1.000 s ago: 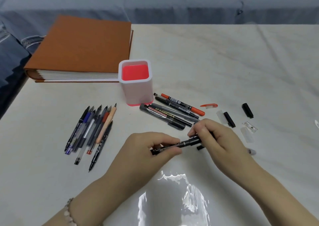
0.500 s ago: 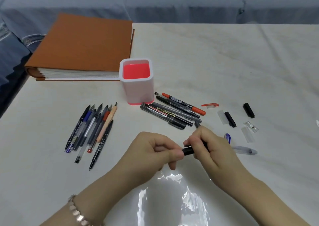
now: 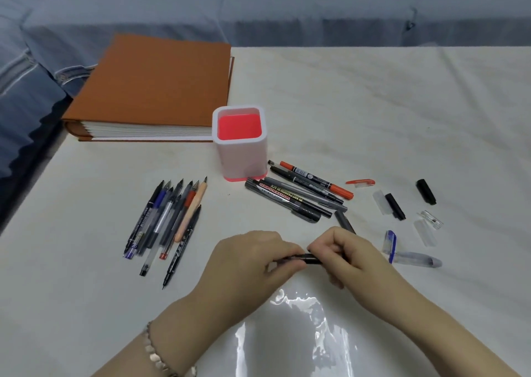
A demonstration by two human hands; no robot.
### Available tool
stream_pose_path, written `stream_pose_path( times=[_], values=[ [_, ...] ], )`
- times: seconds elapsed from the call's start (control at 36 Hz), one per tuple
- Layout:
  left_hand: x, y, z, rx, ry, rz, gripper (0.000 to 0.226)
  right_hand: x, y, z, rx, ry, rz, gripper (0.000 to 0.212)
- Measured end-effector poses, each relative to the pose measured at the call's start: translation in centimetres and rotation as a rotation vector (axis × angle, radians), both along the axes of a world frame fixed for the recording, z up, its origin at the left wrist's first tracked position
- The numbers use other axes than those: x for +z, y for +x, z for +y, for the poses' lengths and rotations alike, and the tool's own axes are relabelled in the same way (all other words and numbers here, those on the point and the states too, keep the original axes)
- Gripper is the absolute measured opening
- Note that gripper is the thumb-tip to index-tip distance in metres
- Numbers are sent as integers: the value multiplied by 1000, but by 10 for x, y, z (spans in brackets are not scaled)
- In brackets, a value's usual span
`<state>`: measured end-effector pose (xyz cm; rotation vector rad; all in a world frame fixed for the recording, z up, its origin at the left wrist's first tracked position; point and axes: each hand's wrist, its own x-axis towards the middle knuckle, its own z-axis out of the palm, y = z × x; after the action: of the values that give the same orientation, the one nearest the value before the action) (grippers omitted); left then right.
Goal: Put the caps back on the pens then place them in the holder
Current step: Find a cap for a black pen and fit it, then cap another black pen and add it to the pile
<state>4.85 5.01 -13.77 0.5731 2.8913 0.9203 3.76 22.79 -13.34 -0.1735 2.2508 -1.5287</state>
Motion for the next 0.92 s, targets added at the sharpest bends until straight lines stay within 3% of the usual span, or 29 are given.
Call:
stream_pose_path(
  times=[0.08,0.28,0.36,0.5,0.64,0.69,0.78,0.92],
  values=[
    [-6,-5,-17,119,44,-71,37,6,-10,5,161,223,107,19],
    [-17,-6,-70,581,-177,-11,27,8,-51,17,-225,470,532,16],
    [-15,-4,-79,629,-267,-27,10,-1,-66,12,-246,501,581,17],
    [-18,2,-78,622,-368,-139,17,-22,-77,5,-192,656,564,18],
    [-19,0,-74,597,-366,-125,14,-25,-61,22,-201,630,566,20],
    [-19,-1,-69,592,-283,-115,15,-23,-49,31,-156,593,508,18],
    [-14,-6,-58,592,6,-163,23,-20,-33,44,45,608,500,17],
    [5,-18,-31,740,733,-432,12,-30,-19,55,242,713,539,23]
  ],
)
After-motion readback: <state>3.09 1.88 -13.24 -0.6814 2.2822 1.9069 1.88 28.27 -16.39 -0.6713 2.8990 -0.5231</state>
